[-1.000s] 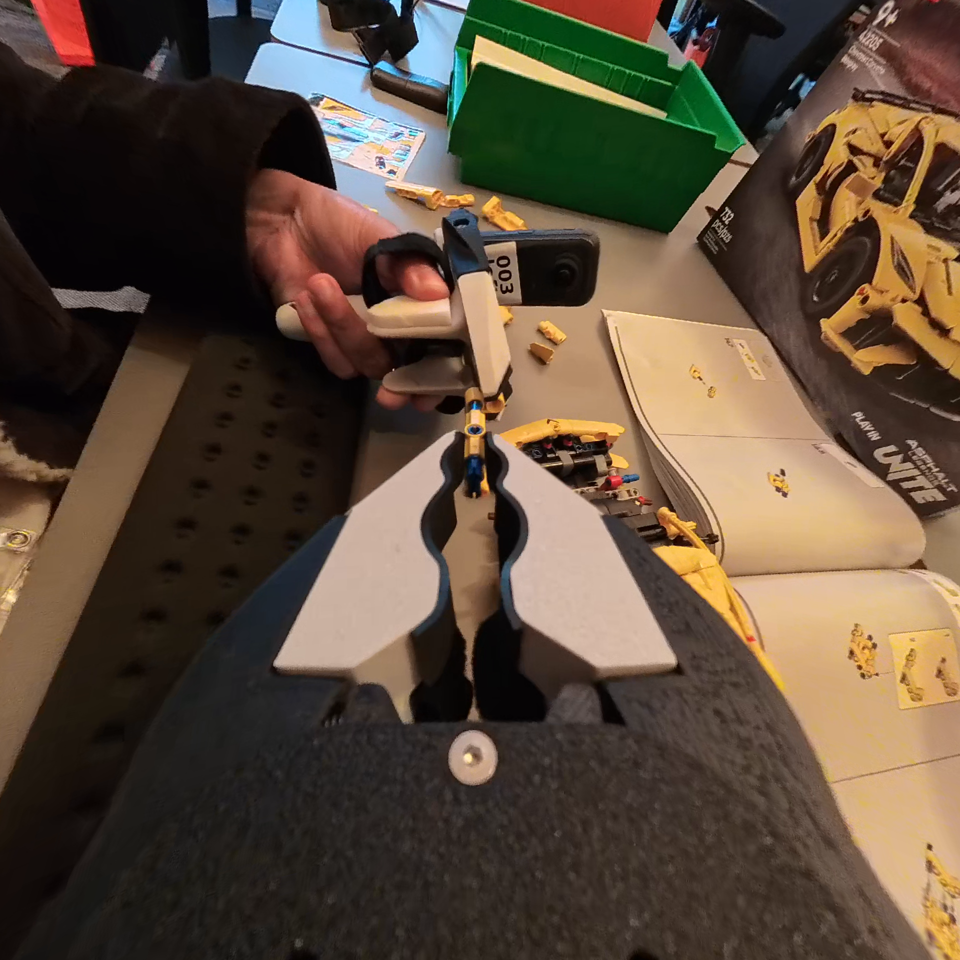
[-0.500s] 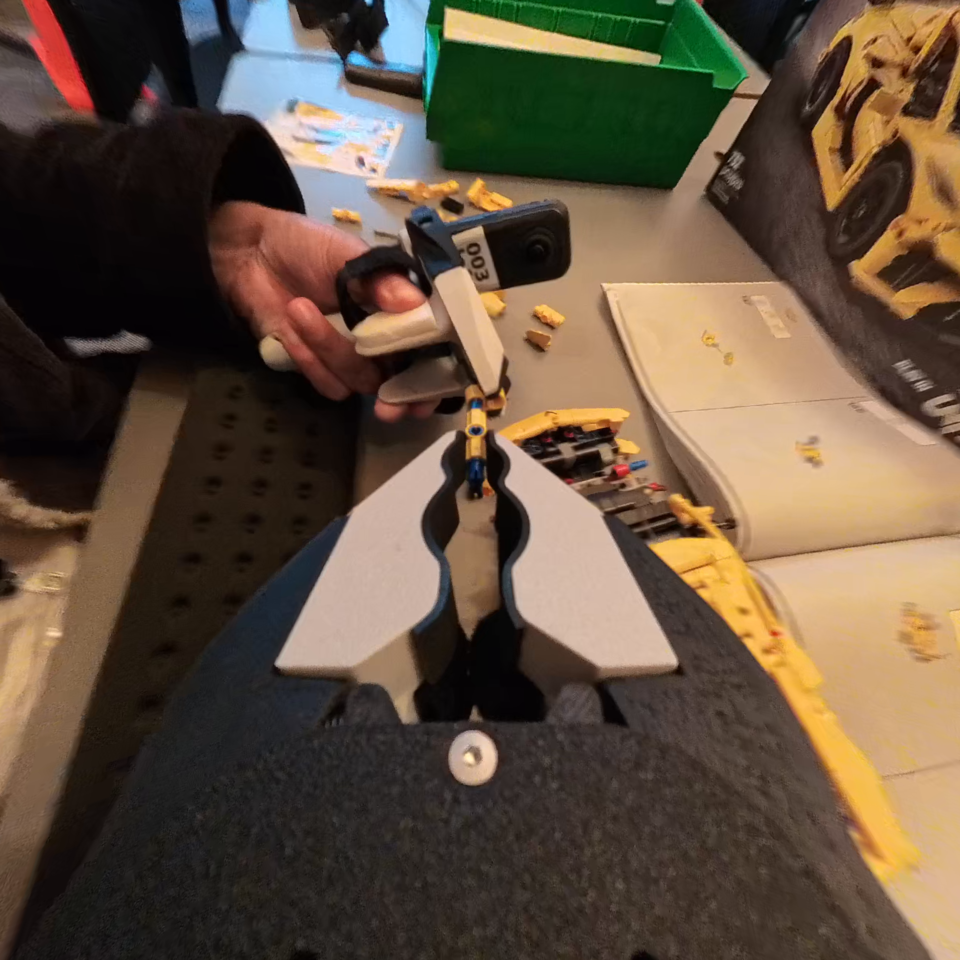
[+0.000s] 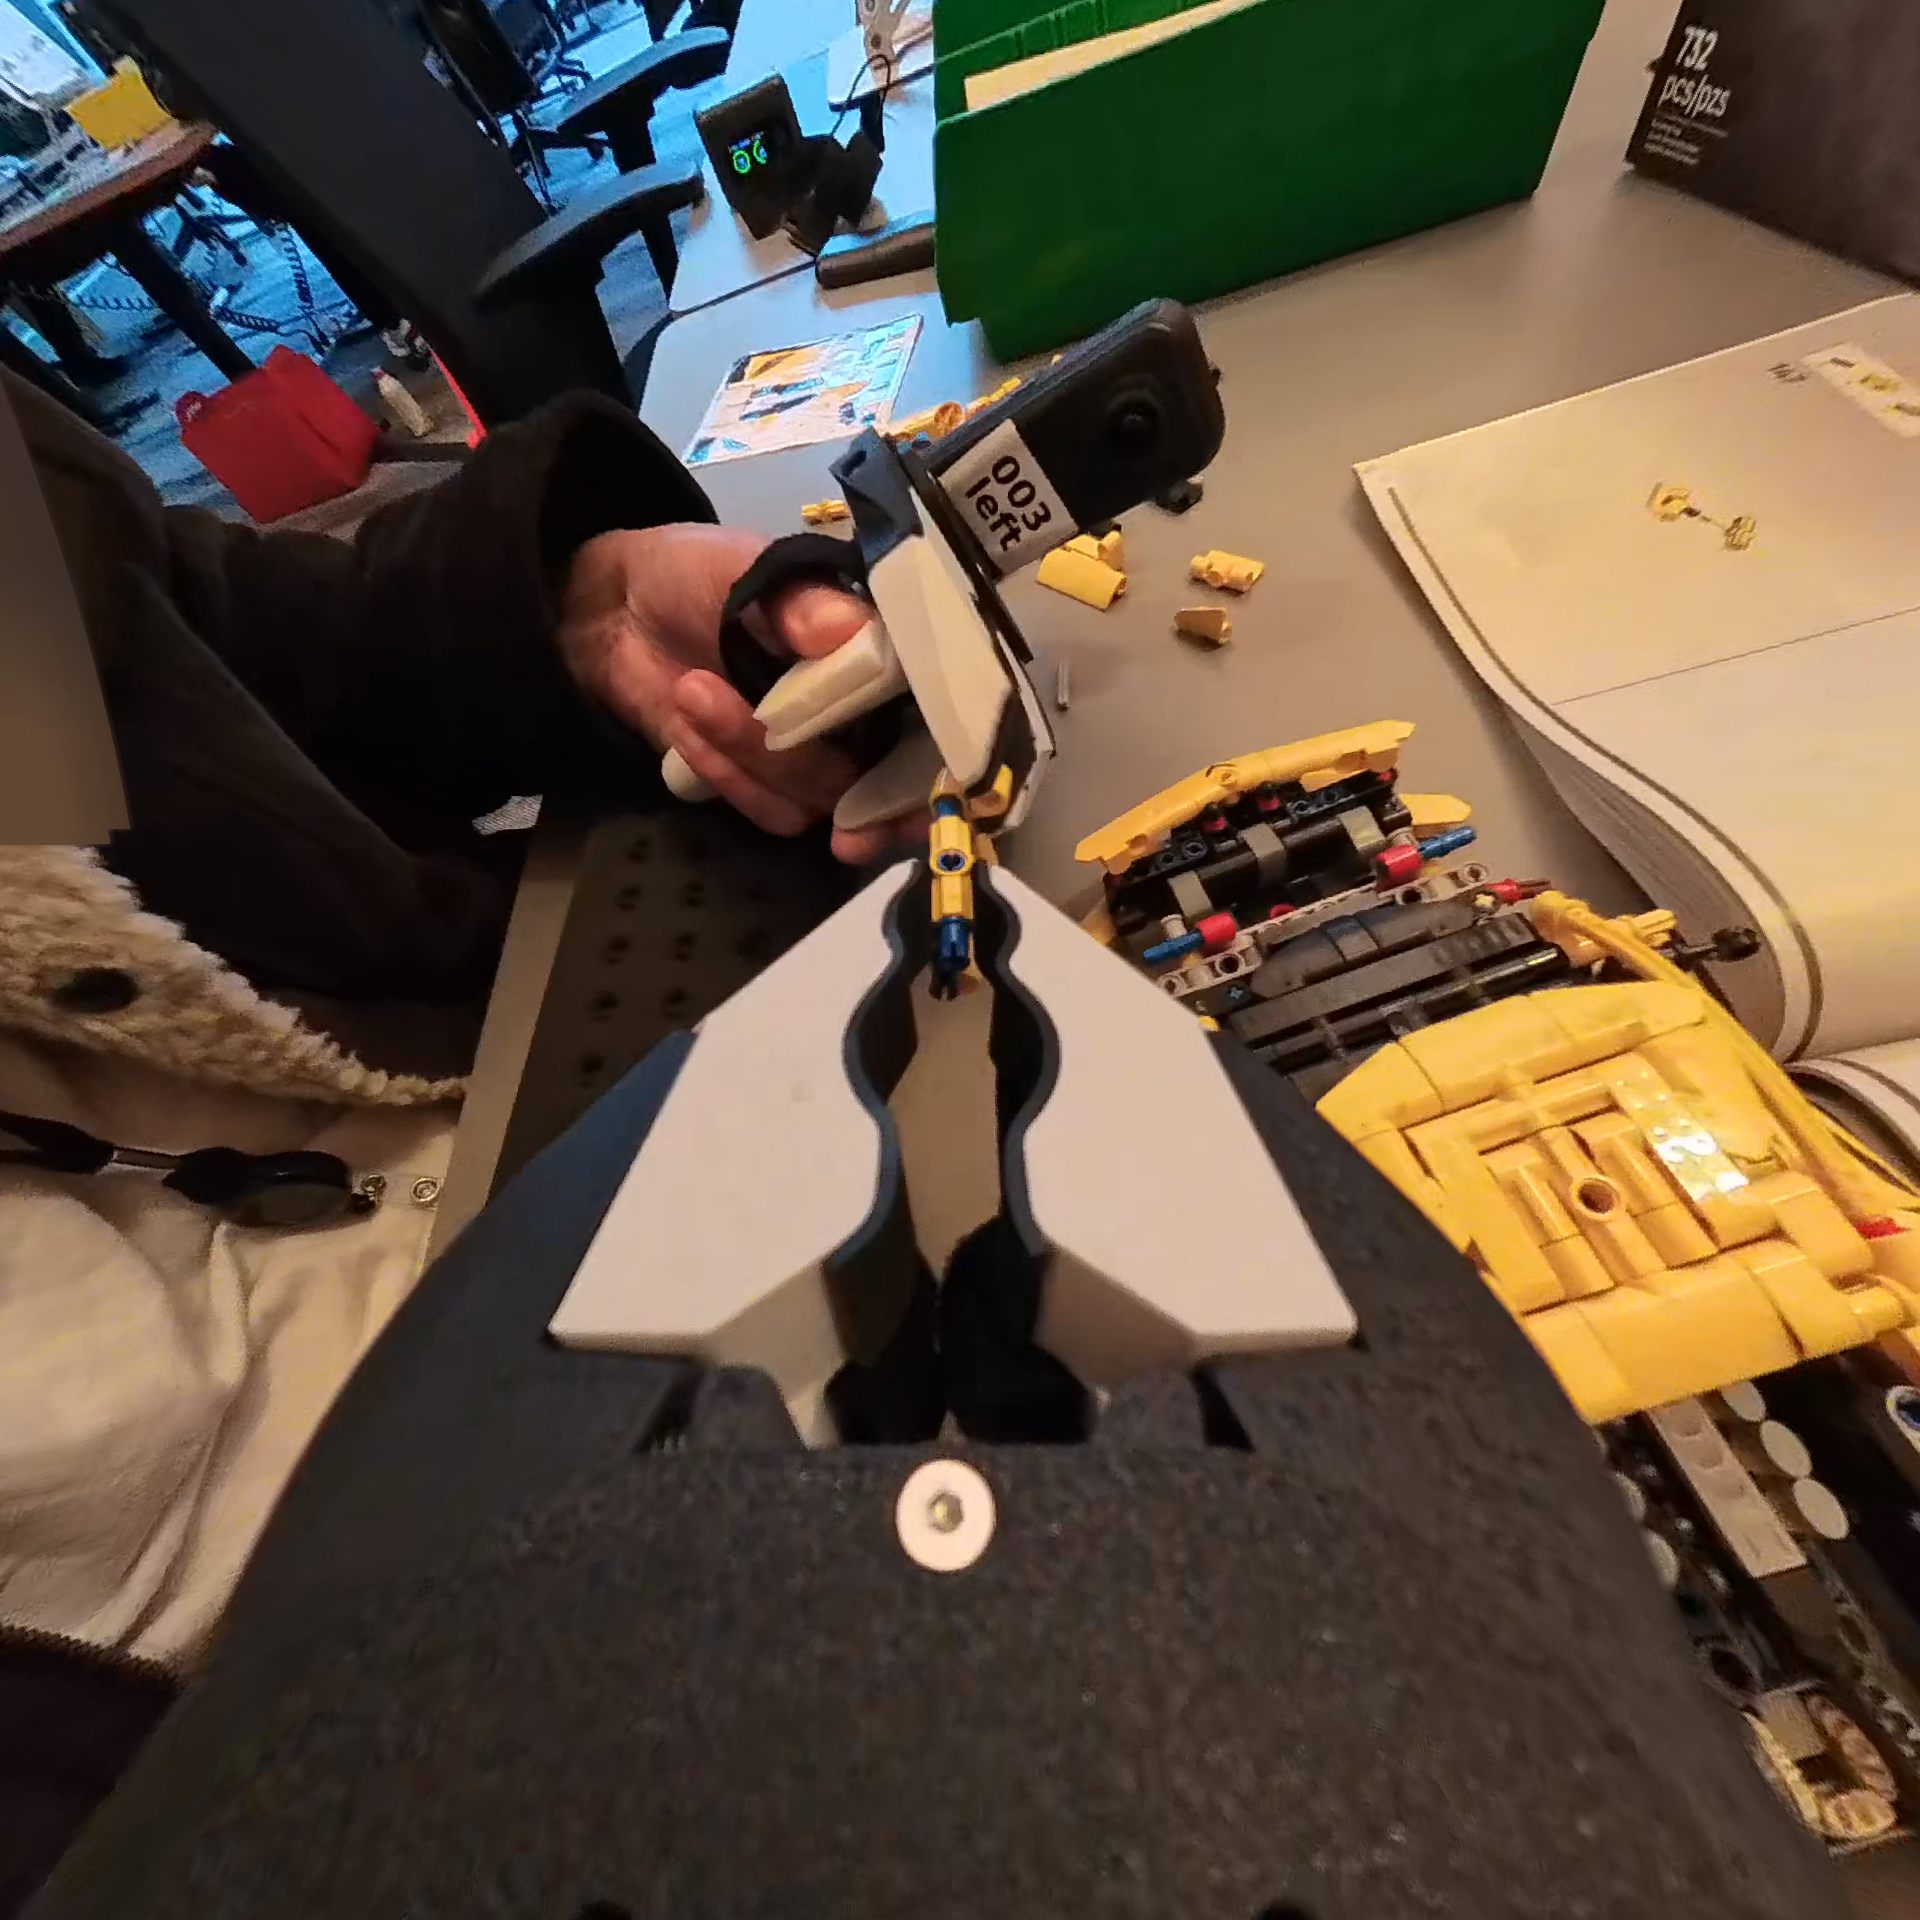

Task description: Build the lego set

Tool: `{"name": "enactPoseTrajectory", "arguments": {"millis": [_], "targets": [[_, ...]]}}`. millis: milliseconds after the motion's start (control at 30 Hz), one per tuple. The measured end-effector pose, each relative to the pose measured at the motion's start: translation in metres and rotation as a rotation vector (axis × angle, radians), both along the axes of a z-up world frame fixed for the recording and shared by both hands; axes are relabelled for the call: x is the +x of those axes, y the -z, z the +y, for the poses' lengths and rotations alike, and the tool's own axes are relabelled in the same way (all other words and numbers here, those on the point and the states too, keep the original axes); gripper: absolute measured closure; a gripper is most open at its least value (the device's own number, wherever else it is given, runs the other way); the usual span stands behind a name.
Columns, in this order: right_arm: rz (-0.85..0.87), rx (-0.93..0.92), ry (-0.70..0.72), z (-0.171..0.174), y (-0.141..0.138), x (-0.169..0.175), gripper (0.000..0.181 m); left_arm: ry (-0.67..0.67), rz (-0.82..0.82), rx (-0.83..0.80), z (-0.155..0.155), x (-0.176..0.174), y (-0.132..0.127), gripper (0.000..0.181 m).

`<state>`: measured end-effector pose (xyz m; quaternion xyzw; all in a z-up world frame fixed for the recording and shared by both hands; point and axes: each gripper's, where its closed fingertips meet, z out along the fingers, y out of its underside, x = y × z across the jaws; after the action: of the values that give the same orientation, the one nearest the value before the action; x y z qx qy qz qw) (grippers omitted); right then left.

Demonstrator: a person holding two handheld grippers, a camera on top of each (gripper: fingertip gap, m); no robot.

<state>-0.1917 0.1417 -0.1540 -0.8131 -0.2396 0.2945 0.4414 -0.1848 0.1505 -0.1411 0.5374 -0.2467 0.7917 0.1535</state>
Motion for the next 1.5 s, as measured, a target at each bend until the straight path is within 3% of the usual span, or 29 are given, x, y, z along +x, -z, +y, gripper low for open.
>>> {"name": "enactPoseTrajectory", "arguments": {"millis": [300,500,667,867,1000,1200,1500], "targets": [[-0.137,0.07,0.12,0.015,0.004,0.001,0.175,-0.105,0.023,0.016,0.011,0.005,0.003,0.173],[-0.015,0.061,0.094,0.011,0.001,0.001,0.175,-0.11,-0.004,0.081,0.008,0.004,0.0,0.173],[0.245,-0.012,0.035,0.002,-0.013,0.001,0.175,-0.112,-0.102,0.088,0.012,-0.002,-0.015,0.163],[0.488,-0.059,-0.03,-0.008,-0.029,0.003,0.175,-0.104,-0.237,0.593,-0.022,-0.005,-0.015,0.157],[0.498,-0.081,-0.077,-0.013,-0.027,-0.005,0.175,-0.144,-0.289,0.687,-0.025,-0.007,-0.02,0.17],[0.494,-0.091,-0.1,-0.017,-0.025,-0.007,0.175,-0.127,-0.296,0.738,-0.031,-0.01,-0.017,0.174],[0.448,-0.035,-0.103,-0.018,-0.026,-0.012,0.175,-0.097,-0.291,0.654,-0.032,-0.014,-0.018,0.174]]}}
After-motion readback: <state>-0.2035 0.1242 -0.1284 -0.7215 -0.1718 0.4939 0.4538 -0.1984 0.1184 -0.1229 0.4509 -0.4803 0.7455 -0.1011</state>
